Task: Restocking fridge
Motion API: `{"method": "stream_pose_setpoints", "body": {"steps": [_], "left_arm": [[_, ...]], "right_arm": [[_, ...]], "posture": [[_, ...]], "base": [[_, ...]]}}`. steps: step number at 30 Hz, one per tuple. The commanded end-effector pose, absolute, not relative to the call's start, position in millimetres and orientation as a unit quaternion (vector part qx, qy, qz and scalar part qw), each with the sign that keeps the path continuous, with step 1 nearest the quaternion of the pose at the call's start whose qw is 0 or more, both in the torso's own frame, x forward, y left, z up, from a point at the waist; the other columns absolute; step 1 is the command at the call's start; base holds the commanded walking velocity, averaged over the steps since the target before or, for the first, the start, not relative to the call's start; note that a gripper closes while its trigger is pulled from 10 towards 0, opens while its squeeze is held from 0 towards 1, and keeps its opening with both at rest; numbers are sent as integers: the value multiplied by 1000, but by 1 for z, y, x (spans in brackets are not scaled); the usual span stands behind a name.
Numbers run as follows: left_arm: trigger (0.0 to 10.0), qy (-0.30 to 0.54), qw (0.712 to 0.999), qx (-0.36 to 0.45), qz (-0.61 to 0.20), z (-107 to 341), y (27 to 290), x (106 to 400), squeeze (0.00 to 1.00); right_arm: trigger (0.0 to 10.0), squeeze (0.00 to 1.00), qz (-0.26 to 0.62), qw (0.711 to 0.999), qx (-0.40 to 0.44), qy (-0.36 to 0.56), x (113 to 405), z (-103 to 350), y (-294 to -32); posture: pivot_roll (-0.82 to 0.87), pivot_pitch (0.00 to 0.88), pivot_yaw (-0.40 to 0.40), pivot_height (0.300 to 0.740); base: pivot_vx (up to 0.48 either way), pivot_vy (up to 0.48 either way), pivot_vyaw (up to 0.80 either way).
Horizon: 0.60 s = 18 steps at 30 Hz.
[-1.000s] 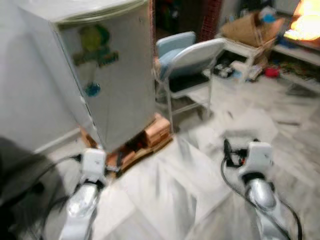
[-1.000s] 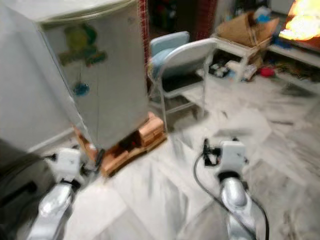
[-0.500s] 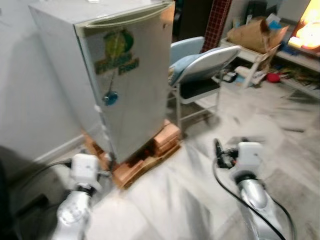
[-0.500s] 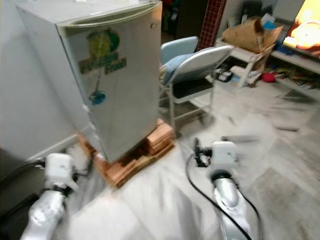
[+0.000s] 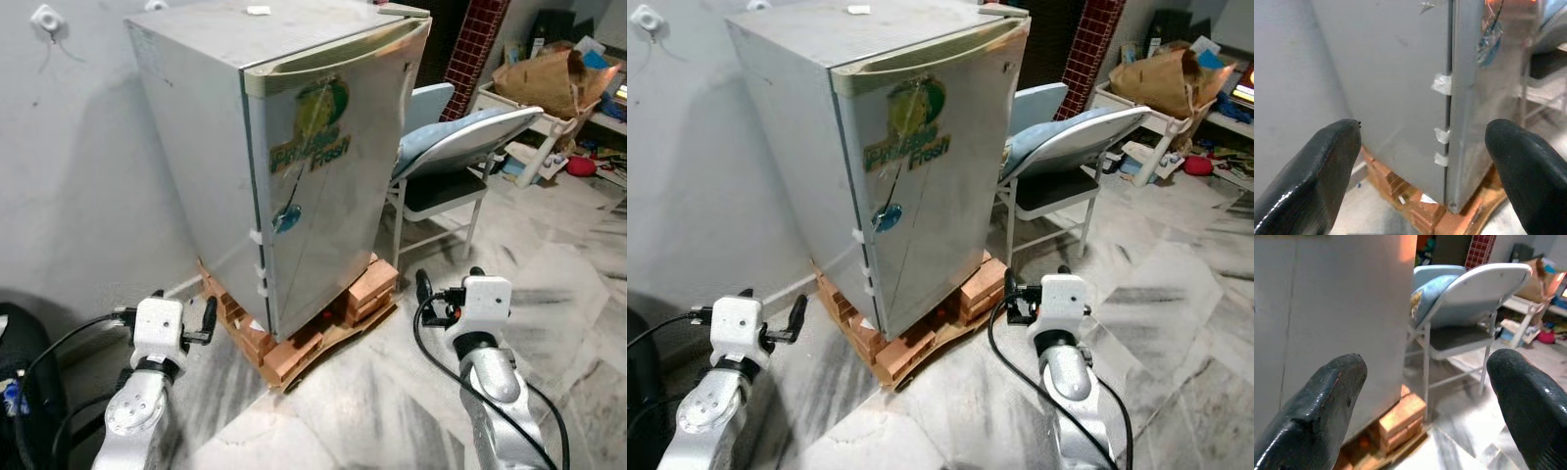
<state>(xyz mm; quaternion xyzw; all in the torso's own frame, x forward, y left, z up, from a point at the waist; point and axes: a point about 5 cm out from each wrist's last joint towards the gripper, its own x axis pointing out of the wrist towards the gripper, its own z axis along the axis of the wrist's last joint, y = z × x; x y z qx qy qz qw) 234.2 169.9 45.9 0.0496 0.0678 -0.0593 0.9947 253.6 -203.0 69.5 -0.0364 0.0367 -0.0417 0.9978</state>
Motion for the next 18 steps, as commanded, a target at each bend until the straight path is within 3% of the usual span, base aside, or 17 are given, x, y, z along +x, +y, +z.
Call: {"method": "stream_pose_setpoints", "body": {"steps": [1,5,9,18], "left_arm": [[10000,60,995,64,-47,51,181,236,0],[10000,60,995,65,-48,51,181,235,0],[10000,58,995,58,-52,51,179,234,0],[10000,59,995,57,-54,52,177,235,0]], "right_arm": [[10000,0,-34,999,-30,20,258,76,-196],[10000,0,-32,999,-30,20,259,76,-195],[10000,0,-32,999,-31,22,260,76,-195],[10000,0,-33,998,-35,28,260,74,-195]], "posture": [[13,0,-37,740],[14,0,-38,740],[14,0,-39,740],[12,0,-36,740]], "base": [[274,394,0],[274,394,0],[0,233,0],[0,0,-702]]}}
